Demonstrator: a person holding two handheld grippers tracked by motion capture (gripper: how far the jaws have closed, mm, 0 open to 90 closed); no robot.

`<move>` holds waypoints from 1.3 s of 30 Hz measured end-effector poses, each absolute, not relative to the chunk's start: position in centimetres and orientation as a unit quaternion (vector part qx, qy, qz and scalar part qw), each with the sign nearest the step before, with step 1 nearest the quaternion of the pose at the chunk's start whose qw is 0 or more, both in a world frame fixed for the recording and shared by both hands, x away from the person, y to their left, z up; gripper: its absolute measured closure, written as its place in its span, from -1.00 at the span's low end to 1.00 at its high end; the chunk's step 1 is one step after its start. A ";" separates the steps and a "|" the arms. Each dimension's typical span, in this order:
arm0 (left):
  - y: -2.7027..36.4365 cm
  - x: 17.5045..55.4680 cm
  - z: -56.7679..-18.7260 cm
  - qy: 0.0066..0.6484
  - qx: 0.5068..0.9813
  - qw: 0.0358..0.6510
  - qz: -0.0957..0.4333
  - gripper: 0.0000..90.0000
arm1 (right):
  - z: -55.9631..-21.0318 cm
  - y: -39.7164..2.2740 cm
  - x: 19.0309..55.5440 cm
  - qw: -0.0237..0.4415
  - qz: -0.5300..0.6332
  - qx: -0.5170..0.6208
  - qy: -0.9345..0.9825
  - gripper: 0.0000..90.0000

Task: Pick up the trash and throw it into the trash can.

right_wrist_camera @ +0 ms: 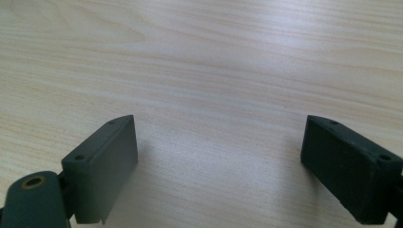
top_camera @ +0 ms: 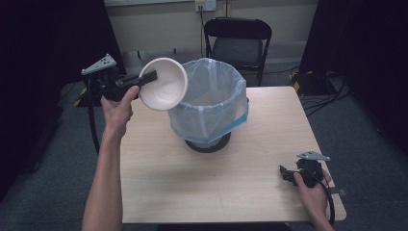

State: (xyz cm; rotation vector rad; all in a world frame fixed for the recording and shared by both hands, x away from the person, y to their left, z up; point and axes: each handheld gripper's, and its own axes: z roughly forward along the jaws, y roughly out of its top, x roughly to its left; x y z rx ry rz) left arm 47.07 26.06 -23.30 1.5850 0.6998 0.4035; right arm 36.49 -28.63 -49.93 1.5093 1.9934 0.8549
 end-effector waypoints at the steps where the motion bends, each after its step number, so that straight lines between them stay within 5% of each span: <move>1: 25.7 47.5 -23.1 0.304 0.694 0.629 0.175 0.91 | -49.9 -28.6 36.5 0.248 0.313 0.553 0.731 -0.75; 22: 19.7 53.2 -22.5 0.317 0.730 0.584 0.158 0.84 | -49.9 -28.6 36.5 0.248 0.314 0.553 0.731 -0.75; 25: 19.3 53.4 -22.7 0.323 0.732 0.580 0.153 0.66 | -49.9 -28.6 36.5 0.248 0.313 0.553 0.731 -0.75; 27: 19.0 53.4 -22.9 0.325 0.732 0.579 0.155 0.25 | -49.9 -28.6 36.5 0.248 0.313 0.553 0.731 -0.75; 31: 18.9 53.4 -23.2 0.330 0.731 0.577 0.155 -0.12 | -49.9 -28.6 36.5 0.247 0.314 0.553 0.731 -0.75; 39: 19.5 53.0 -23.4 0.334 0.729 0.577 0.157 -0.61 | -49.9 -28.6 36.5 0.247 0.313 0.553 0.731 -0.75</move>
